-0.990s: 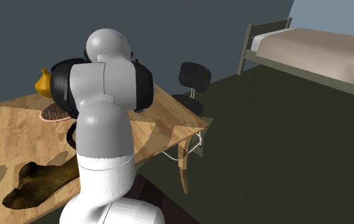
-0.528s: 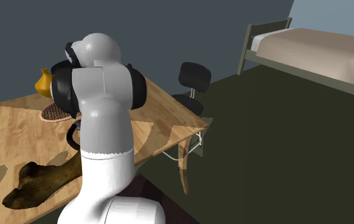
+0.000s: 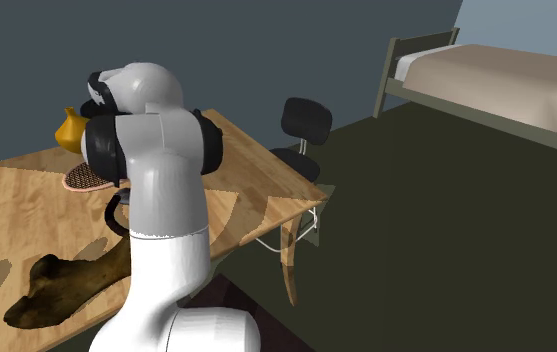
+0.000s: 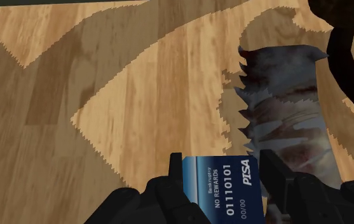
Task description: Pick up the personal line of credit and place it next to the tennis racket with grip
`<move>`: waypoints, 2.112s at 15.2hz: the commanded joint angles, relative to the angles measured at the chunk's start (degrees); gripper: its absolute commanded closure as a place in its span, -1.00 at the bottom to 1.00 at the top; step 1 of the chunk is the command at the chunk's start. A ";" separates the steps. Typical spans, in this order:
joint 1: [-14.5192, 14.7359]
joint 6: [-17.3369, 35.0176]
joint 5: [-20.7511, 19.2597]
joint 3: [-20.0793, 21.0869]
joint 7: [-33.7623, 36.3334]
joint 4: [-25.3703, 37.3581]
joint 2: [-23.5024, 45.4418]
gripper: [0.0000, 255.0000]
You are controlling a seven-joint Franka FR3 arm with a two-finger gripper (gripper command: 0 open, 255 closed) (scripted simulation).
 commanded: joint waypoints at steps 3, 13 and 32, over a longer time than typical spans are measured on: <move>-0.33 2.78 -0.03 -0.06 0.53 -2.54 0.33 1.00; -0.92 9.45 -0.53 -0.39 1.73 -7.97 1.92 1.00; 2.74 1.41 -1.75 -0.97 1.19 5.50 7.22 -1.00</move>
